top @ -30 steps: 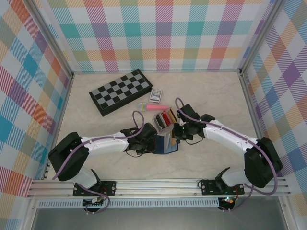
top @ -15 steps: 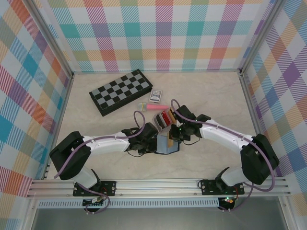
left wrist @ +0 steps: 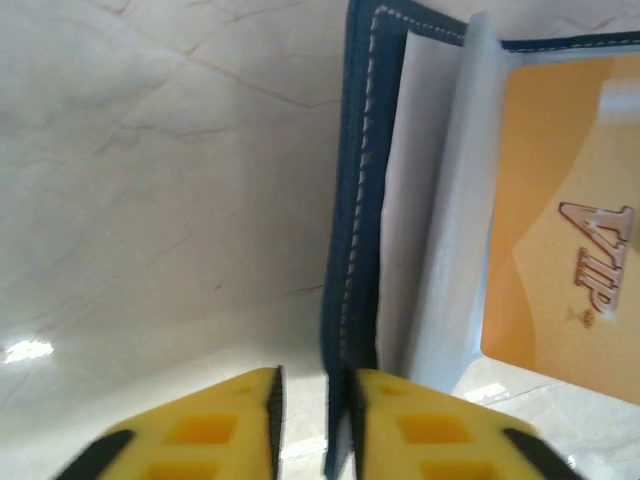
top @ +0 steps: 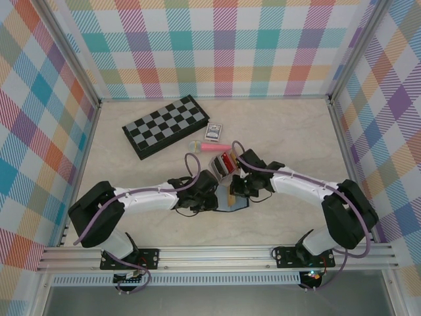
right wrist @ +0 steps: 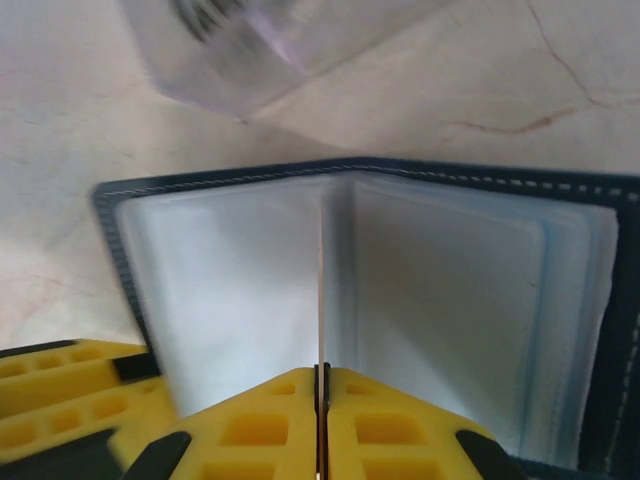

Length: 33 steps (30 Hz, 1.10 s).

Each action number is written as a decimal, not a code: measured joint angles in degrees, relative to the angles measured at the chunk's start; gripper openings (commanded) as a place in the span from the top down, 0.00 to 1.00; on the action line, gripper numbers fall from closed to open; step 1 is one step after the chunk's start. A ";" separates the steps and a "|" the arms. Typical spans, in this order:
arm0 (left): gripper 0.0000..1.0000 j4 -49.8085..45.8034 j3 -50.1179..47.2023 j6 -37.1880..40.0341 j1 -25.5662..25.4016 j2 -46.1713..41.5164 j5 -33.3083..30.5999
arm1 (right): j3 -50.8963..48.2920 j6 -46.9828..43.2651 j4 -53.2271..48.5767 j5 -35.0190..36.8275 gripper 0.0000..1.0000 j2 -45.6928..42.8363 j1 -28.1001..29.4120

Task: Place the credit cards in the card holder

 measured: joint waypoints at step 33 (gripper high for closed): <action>0.85 -2.45 4.20 4.13 1.33 7.13 -3.28 | -3.48 -1.84 3.58 -2.67 0.91 -1.62 -2.89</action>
